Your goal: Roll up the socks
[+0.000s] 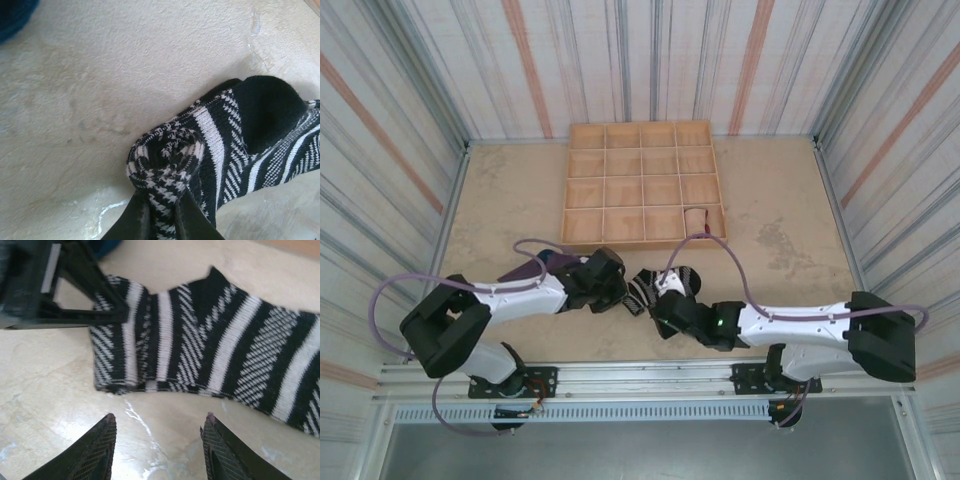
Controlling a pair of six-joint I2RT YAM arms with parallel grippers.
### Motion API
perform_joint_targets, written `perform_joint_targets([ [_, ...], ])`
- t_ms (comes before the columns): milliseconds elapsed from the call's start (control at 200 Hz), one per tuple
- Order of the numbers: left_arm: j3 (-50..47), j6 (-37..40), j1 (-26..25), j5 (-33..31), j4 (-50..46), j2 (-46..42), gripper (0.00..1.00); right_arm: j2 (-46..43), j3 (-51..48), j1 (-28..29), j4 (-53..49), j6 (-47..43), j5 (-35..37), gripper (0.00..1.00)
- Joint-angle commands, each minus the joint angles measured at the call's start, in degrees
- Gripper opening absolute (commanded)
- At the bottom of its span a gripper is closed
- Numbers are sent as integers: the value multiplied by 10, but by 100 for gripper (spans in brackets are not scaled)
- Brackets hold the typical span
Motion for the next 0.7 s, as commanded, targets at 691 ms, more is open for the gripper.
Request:
perform_joint_targets([
  [691,-28,-14,5,39,-6,-4,0,290,100,95,132,-153,213,33],
])
